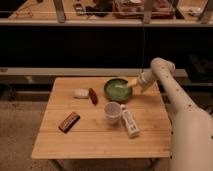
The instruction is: Drag the ceramic bowl in a circle
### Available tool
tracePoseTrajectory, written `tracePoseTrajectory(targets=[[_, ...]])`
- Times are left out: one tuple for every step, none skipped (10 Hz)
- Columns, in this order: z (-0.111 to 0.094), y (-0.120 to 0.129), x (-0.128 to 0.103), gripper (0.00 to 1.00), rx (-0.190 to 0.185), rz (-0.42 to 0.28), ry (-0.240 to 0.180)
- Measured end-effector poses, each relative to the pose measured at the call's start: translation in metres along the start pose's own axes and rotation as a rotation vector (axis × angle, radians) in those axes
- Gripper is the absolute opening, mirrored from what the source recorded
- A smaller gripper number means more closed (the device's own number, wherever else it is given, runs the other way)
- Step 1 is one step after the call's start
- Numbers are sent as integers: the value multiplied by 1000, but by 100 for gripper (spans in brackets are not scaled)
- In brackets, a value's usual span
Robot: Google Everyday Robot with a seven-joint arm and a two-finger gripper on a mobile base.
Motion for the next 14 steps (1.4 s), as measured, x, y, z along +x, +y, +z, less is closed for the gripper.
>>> tracePoseTrajectory(targets=[[2, 1, 5, 70, 13, 32, 14], [4, 2, 8, 70, 29, 65, 28], [7, 3, 9, 70, 36, 79, 30], [14, 4, 6, 70, 37, 86, 25], [18, 5, 5, 70, 35, 87, 20], [21, 5, 3, 70, 36, 89, 15], [24, 5, 0, 70, 41, 93, 8], [26, 5, -2, 70, 48, 97, 2], [27, 3, -3, 70, 56, 100, -1], [29, -2, -6, 65, 75, 98, -11], [31, -7, -8, 56, 90, 92, -20], [33, -9, -11, 48, 97, 90, -29], [35, -9, -12, 36, 106, 92, -34], [36, -6, -13, 28, 107, 97, -36]])
